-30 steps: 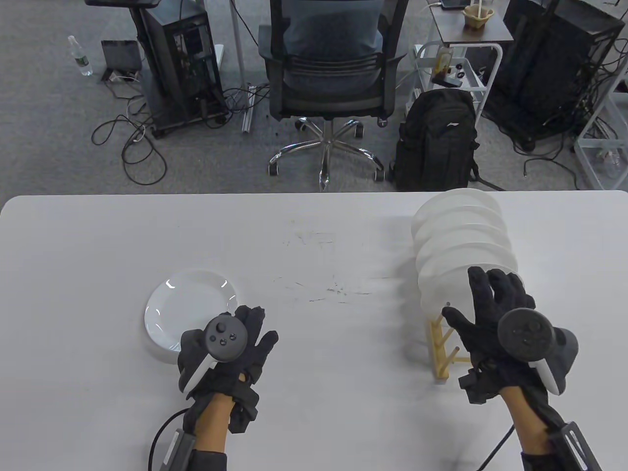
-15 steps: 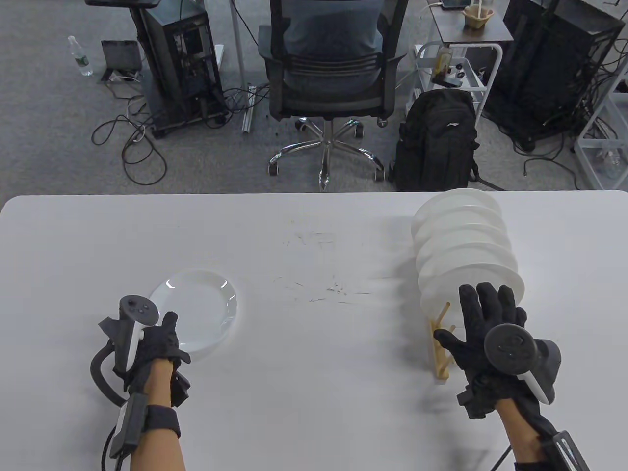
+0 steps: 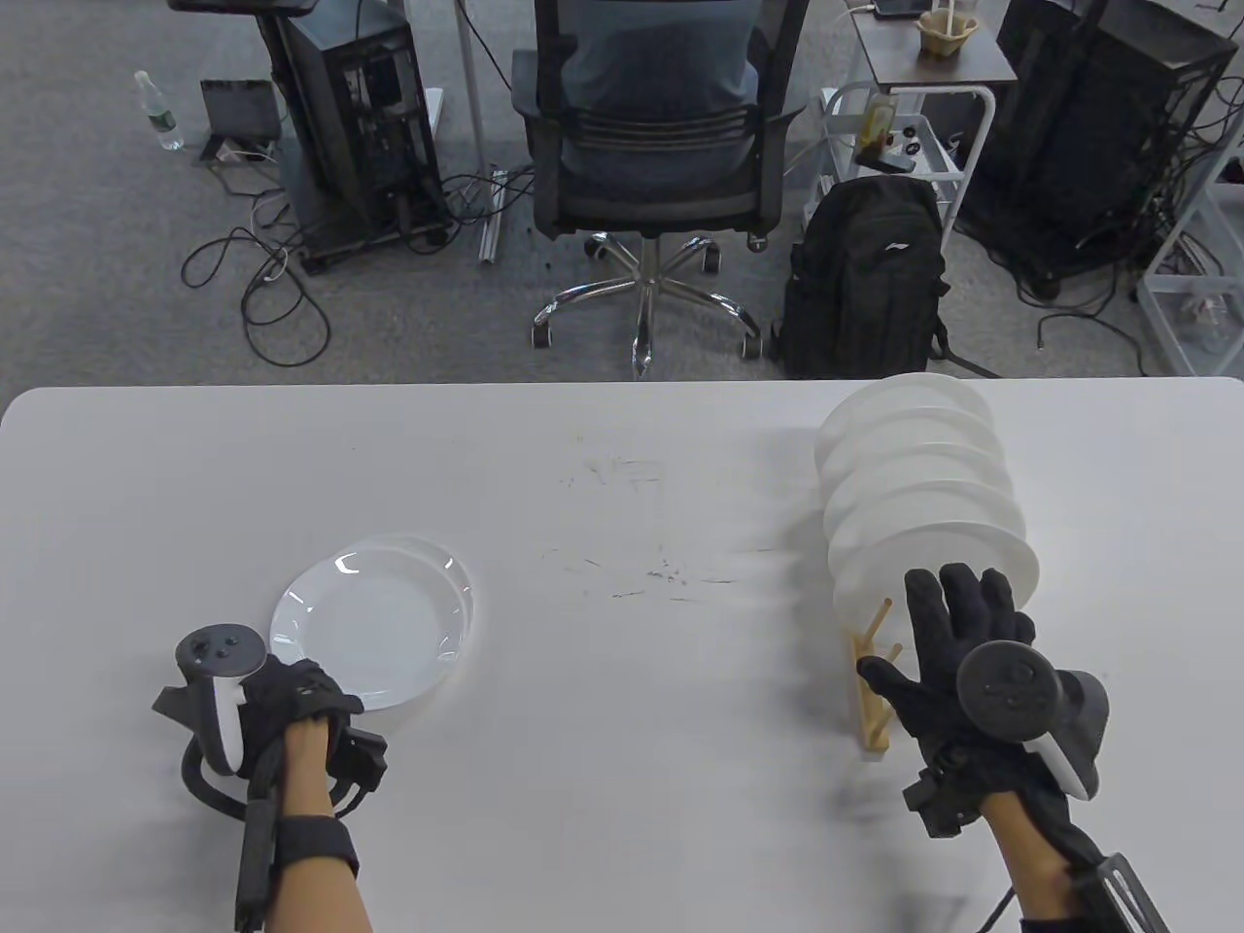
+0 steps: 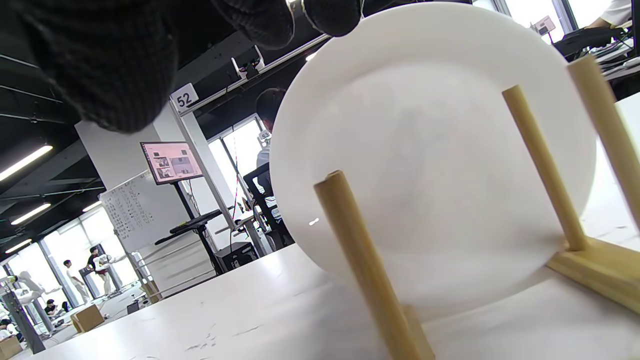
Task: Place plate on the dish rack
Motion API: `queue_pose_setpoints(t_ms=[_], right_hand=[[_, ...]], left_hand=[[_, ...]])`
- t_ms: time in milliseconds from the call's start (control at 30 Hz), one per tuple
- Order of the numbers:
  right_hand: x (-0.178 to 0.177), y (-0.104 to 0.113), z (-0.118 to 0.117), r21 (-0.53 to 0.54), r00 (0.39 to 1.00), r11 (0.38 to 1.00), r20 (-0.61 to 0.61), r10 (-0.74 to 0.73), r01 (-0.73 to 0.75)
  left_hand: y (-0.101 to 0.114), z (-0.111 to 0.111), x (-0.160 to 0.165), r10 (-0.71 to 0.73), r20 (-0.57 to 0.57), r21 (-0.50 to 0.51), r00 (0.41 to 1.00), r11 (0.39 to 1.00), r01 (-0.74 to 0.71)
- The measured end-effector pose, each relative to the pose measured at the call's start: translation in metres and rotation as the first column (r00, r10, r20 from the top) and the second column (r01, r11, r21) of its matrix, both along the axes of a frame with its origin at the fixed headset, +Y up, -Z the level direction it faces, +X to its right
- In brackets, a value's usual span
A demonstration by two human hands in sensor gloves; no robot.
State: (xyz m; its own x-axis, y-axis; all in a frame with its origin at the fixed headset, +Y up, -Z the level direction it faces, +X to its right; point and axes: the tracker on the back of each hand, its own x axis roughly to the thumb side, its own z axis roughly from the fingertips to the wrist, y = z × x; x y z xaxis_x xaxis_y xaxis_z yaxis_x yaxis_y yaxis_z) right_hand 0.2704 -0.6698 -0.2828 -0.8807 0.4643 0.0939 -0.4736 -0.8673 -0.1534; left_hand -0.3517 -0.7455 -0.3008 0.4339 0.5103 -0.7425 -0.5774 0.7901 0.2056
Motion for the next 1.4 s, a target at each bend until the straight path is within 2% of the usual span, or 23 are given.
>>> queue_pose_setpoints(t_ms=[33, 67, 100, 267, 367, 433, 500, 600, 633, 700, 733, 767, 833, 900, 1000, 1033, 1100, 1167, 1267, 1333, 1367, 1400], right_hand=[[0.000, 0.000, 0.000, -0.003, 1.000, 1.000, 0.000, -0.001, 0.001], [0.000, 0.000, 0.001, -0.004, 1.000, 1.000, -0.004, -0.006, 0.006], [0.001, 0.000, 0.002, -0.005, 1.000, 1.000, -0.008, -0.012, 0.012], [0.000, -0.001, 0.003, -0.038, 1.000, 0.999, -0.022, -0.019, 0.019], [-0.003, -0.003, 0.003, -0.052, 0.999, 0.999, -0.039, -0.016, 0.014], [-0.005, -0.003, 0.004, -0.032, 0.999, 0.999, -0.050, -0.021, 0.020], [-0.006, -0.003, 0.005, -0.017, 0.997, 0.999, -0.071, -0.041, 0.040], [-0.010, 0.000, 0.008, 0.014, 0.992, 0.998, -0.110, -0.064, 0.066], [-0.011, 0.001, 0.009, 0.026, 0.991, 0.997, -0.117, -0.070, 0.073], [-0.018, 0.005, 0.015, 0.090, 0.987, 0.991, -0.142, -0.081, 0.094], [-0.022, 0.009, 0.018, 0.108, 0.984, 0.990, -0.160, -0.072, 0.090], [-0.027, 0.013, 0.021, 0.125, 0.980, 0.988, -0.183, -0.072, 0.096], [-0.037, 0.020, 0.025, 0.131, 0.969, 0.985, -0.233, -0.084, 0.116], [-0.048, 0.024, 0.025, 0.096, 0.948, 0.979, -0.283, -0.144, 0.177], [-0.062, 0.027, 0.023, 0.014, 0.901, 0.951, -0.325, -0.288, 0.309], [-0.067, 0.027, 0.021, -0.033, 0.886, 0.941, -0.326, -0.329, 0.337], [-0.068, 0.031, 0.020, -0.056, 0.877, 0.920, -0.286, -0.387, 0.388], [-0.066, 0.035, 0.016, -0.091, 0.869, 0.895, -0.214, -0.446, 0.437], [-0.058, 0.039, 0.007, -0.219, 0.838, 0.839, -0.125, -0.531, 0.499], [-0.051, 0.043, 0.001, -0.301, 0.818, 0.797, -0.081, -0.569, 0.524], [-0.047, 0.044, 0.000, -0.320, 0.804, 0.772, -0.050, -0.593, 0.549], [-0.041, 0.047, -0.002, -0.309, 0.786, 0.749, -0.004, -0.618, 0.587]], left_hand=[[0.006, 0.002, 0.001, 0.033, -0.001, 0.049, 0.999, 0.998, -0.033], [0.013, 0.003, 0.005, 0.085, 0.052, 0.088, 0.995, 0.992, -0.089], [0.020, 0.006, 0.010, 0.110, 0.076, 0.088, 0.991, 0.989, -0.116], [0.052, 0.015, 0.053, 0.038, 0.233, 0.209, 0.972, 0.974, -0.088], [0.057, 0.015, 0.082, 0.067, 0.360, 0.274, 0.930, 0.946, -0.175], [0.048, 0.012, 0.101, 0.156, 0.455, 0.274, 0.877, 0.912, -0.304], [0.034, 0.008, 0.122, 0.280, 0.545, 0.256, 0.790, 0.842, -0.475], [0.024, 0.007, 0.152, 0.407, 0.641, 0.157, 0.651, 0.760, -0.631], [0.022, 0.007, 0.158, 0.427, 0.653, 0.141, 0.626, 0.743, -0.655], [0.016, 0.008, 0.176, 0.516, 0.684, 0.083, 0.516, 0.647, -0.758], [0.012, 0.006, 0.182, 0.543, 0.694, 0.054, 0.472, 0.615, -0.787], [0.007, 0.004, 0.190, 0.580, 0.708, -0.003, 0.402, 0.572, -0.820], [0.002, 0.003, 0.202, 0.615, 0.723, -0.064, 0.314, 0.513, -0.856], [0.000, 0.005, 0.214, 0.627, 0.733, -0.098, 0.262, 0.479, -0.872], [-0.002, 0.005, 0.226, 0.588, 0.786, -0.138, 0.192, 0.469, -0.872], [-0.003, 0.006, 0.231, 0.592, 0.793, -0.169, 0.143, 0.439, -0.883], [-0.005, 0.007, 0.236, 0.609, 0.790, -0.210, 0.074, 0.382, -0.900], [-0.005, 0.007, 0.240, 0.604, 0.796, -0.229, 0.034, 0.353, -0.907], [-0.002, 0.007, 0.244, 0.570, 0.822, -0.257, 0.002, 0.374, -0.891], [0.004, 0.007, 0.244, 0.559, 0.829, -0.237, 0.028, 0.396, -0.887], [0.008, 0.008, 0.243, 0.539, 0.840, -0.219, 0.056, 0.433, -0.874], [0.016, 0.007, 0.238, 0.495, 0.860, -0.161, 0.125, 0.495, -0.854]])
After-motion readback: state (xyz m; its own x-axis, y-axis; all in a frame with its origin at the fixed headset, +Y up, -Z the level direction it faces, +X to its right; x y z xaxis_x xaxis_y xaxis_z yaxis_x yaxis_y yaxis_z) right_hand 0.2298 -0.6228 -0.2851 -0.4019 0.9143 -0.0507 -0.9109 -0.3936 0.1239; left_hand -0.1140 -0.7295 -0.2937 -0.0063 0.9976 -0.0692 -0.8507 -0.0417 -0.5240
